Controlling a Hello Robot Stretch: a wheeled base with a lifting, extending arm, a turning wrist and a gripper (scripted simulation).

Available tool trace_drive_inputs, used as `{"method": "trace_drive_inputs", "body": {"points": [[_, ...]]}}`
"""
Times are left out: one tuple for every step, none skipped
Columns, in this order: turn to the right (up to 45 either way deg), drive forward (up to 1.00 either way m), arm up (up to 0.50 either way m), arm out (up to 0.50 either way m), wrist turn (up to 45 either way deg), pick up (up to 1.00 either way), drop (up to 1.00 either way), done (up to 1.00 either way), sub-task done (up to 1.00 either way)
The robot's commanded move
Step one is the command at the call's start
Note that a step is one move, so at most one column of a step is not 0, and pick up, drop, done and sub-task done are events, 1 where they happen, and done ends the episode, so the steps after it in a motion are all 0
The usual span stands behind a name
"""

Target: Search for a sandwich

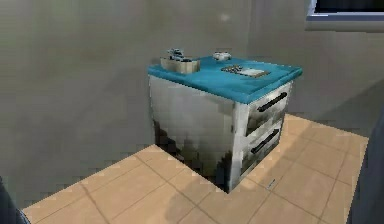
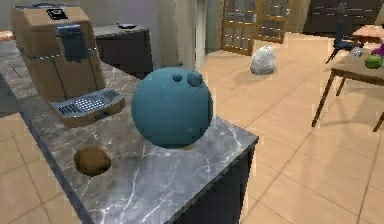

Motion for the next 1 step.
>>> {"method": "trace_drive_inputs", "body": {"points": [[0.0,0.15,0.00,0.00,0.0,0.00,0.00,0.00,0.00]]}}
